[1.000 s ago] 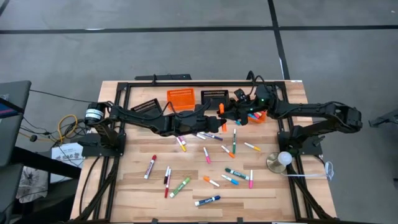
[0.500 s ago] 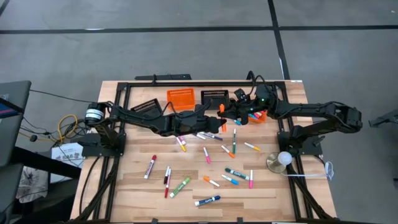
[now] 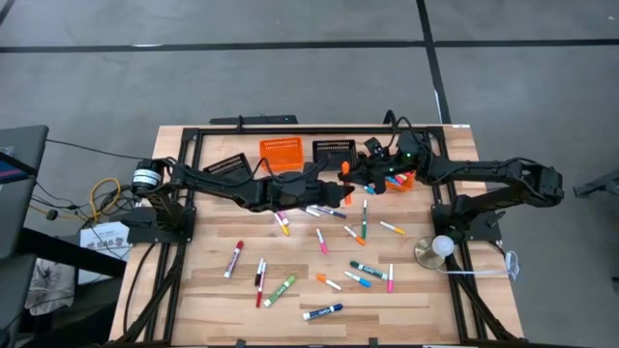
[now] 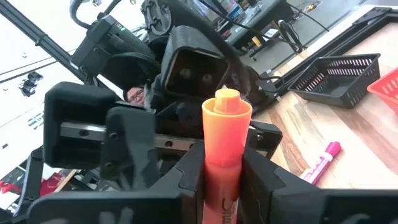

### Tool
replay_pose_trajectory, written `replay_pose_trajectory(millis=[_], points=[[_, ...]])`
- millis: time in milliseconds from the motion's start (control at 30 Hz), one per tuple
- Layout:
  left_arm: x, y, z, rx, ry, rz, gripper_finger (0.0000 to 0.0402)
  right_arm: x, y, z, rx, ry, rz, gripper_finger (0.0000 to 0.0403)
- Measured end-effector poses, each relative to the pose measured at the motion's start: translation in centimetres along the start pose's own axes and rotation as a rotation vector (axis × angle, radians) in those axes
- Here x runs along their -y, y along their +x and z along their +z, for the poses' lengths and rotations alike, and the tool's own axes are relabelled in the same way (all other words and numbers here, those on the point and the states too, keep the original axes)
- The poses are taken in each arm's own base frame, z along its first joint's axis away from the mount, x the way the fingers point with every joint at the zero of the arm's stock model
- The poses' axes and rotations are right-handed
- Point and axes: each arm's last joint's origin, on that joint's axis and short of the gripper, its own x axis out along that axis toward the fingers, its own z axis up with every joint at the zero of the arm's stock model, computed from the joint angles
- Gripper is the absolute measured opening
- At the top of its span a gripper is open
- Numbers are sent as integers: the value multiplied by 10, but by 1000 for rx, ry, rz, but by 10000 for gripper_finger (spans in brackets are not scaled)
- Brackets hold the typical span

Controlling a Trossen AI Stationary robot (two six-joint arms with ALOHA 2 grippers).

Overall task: Pick & Place Markers
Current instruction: Put the orange marker into the right orange bin

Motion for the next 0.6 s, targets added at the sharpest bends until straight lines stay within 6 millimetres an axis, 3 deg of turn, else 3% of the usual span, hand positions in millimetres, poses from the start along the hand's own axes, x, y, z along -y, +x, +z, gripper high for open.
replay_pose_trajectory(millis=[233,600], points=[[-1,0,-5,-111,73,-35,278,9,-6,3,-12,15,-36,56],[-7,-3,-13,-184,129,36,290,26,-31,5,-45,-3,-207,56]])
